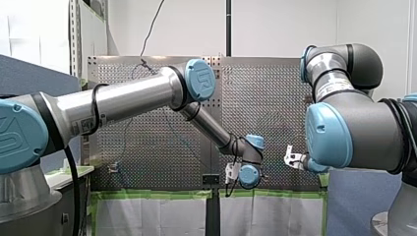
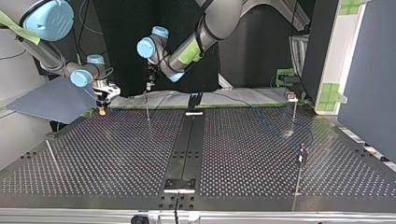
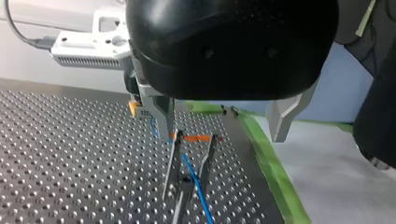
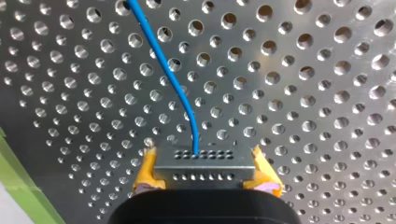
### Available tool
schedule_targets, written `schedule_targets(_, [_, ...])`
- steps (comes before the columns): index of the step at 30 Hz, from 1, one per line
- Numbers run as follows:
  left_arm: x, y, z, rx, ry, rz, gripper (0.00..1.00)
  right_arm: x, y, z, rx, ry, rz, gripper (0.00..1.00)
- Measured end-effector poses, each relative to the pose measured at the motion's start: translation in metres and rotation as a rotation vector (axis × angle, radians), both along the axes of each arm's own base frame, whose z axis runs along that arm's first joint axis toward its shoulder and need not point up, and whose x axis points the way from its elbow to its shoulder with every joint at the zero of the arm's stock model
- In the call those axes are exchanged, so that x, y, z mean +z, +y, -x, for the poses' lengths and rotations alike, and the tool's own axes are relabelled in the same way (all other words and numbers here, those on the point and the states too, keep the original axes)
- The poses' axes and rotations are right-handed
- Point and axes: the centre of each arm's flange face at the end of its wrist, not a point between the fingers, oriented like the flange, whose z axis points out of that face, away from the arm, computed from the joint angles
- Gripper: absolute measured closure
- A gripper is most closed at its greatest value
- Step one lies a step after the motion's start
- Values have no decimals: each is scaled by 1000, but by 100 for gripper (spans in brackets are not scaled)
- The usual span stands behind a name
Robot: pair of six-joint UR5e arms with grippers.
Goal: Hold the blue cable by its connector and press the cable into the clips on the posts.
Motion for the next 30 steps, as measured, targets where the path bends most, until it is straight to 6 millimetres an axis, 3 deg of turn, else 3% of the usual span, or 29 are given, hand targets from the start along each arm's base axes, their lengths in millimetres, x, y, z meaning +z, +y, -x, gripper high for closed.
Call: schedule_targets(30, [2,7,1,42,-4,-39,0,0,0,-1,1,-1,1,100])
